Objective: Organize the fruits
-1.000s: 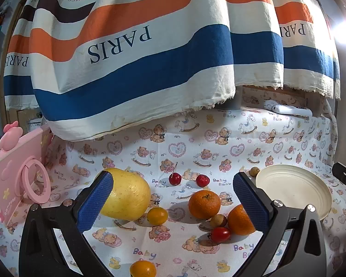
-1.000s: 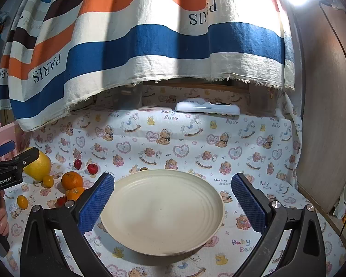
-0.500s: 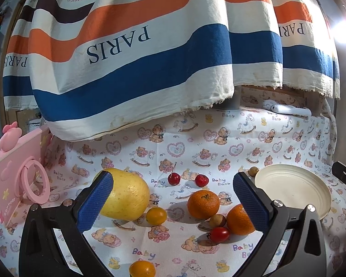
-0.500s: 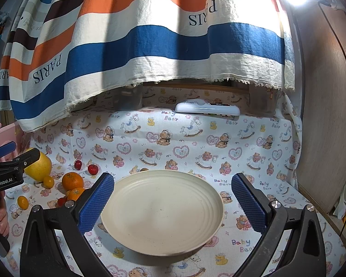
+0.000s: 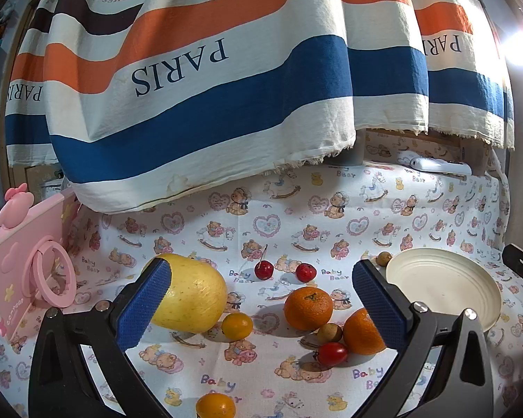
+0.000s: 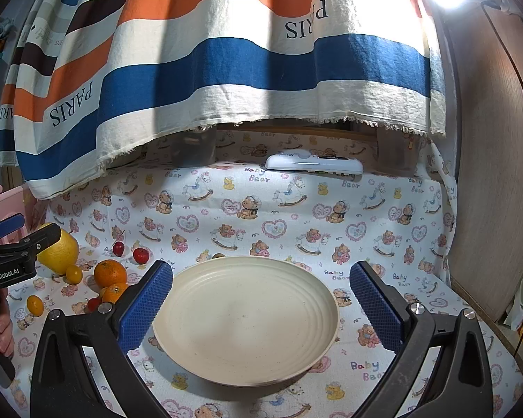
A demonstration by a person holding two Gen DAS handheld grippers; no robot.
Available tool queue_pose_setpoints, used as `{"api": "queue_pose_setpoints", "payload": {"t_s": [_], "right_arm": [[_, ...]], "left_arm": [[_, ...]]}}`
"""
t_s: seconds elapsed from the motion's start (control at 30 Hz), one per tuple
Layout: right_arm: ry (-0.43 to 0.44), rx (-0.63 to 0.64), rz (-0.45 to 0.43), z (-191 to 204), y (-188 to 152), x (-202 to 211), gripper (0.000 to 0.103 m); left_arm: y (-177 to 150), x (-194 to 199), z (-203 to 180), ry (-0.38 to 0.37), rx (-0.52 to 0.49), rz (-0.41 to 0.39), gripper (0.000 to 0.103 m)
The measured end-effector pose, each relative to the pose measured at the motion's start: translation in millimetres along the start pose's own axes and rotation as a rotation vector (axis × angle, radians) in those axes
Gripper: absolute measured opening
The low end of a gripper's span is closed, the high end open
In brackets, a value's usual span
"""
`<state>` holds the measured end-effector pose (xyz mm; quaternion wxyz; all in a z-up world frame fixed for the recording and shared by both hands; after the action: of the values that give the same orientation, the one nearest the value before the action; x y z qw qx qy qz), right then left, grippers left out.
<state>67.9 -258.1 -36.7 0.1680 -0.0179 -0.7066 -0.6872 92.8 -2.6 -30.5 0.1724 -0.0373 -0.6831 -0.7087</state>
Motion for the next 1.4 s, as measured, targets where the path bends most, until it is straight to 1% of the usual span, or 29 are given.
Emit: {"api": "queue_pose_setpoints", "payload": {"t_s": [0.33,0.47,0.7,0.83,1.23,1.4], "right_arm": [[0.003,0.000,0.003,0.5,-0.8,-0.1,0.102],[0.044,0.011,0.026,7.3,-1.6,-2.2,0.102],[0.038,0.019,0.020,8.7,-0.8,-1.1,0.102],[0.034,0.011,0.000,5.8,1.7,3.5,0.102],[-0.003,-0.007,-0.001,1.3,1.0,5.1,0.102],[-0.004,-0.006,-0.003,1.5,1.2,5.4,0.102]], "left_arm": [[0.1,0.1,0.0,0.000,-0.001,0.000,0.103],[0.2,0.1,0.2,0.001,0.001,0.000,0.103],[0.5,-0.6,1.5,0.002,0.005,0.002,0.103],[0.3,-0.7,1.9,0.002,0.003,0.002,0.103],[0.3,-0.8,2.4,0.002,0.003,0.001,0.103],[0.3,-1.0,2.8,0.005,0.004,0.003,0.103]]}}
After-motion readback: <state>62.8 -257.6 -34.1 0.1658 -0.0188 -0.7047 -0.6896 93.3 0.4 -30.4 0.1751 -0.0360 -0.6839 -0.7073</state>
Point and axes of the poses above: each gripper's, at about its wrist camera, not at the fingertips, and x roughly against the way its jaws point, z to its left, y to its top, the point moved 10 cm from there along -x, roughly the way its jaws point, and after that the axes turned 11 degrees about y, right-handed, at the moved point
